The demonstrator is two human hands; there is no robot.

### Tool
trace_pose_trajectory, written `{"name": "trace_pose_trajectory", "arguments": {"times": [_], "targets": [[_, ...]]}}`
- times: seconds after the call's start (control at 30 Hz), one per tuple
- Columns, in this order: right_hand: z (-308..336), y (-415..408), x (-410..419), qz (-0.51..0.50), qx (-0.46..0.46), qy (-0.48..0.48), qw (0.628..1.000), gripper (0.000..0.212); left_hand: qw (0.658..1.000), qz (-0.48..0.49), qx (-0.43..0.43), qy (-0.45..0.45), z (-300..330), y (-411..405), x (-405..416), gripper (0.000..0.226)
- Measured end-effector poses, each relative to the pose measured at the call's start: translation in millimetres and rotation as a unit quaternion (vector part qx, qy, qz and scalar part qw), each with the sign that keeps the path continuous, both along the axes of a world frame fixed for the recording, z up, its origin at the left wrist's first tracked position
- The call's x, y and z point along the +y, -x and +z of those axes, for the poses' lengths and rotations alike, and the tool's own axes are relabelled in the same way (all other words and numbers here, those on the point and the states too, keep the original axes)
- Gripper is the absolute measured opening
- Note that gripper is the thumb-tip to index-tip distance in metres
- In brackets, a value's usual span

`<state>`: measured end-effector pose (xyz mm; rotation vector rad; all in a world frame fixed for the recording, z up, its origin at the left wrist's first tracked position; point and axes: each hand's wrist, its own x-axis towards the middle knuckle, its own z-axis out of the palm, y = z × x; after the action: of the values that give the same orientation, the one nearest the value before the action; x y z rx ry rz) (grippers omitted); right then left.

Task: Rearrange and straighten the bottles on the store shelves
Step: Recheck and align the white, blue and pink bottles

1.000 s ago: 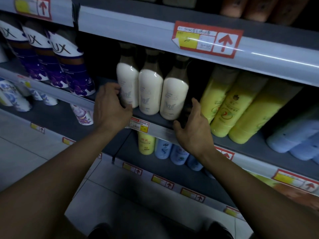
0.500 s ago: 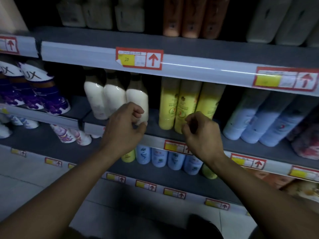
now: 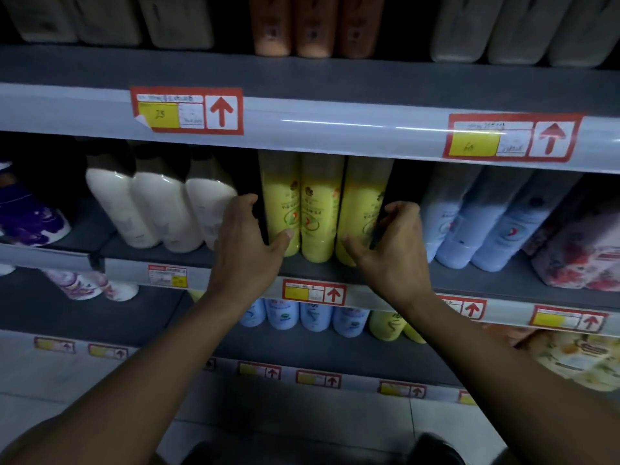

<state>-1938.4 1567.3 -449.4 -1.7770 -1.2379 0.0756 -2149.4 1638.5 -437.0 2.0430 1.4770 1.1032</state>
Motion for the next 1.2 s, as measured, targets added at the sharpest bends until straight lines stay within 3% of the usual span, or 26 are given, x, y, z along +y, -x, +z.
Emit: {"name": "trace_pose_trajectory", "arguments": {"times": [0.1,0.3,0.47,0.97,1.2], "targets": [[-3.0,2.6,4.5,0.008,0.011,0.005,1.0,0.074,1.0,-0.008,-0.01,0.01,-5.1,-3.5,12.9,0.089],[-1.8,3.4,11.3,0.017,0.027,0.036,0.999,0.054,0.999,-0.014,-0.034,0.006,-3.8,-11.8,23.1,0.064],[-2.6,6.2,12.5,0.012,0.027,0.041,0.999,0.046,0.999,0.001,-0.05,0.005,2.0,-16.4,23.4,0.06],[-6.1,6.2,18.8,-0.013,0.004,0.021,1.0,0.066,0.997,-0.065,-0.01,0.035,-4.5,-6.6,38.0,0.034],[-9.6,5.9,23.2,-0.017,0.004,0.008,1.0,0.071,0.995,-0.082,-0.024,0.044,-8.1,-4.6,42.0,0.034]]}}
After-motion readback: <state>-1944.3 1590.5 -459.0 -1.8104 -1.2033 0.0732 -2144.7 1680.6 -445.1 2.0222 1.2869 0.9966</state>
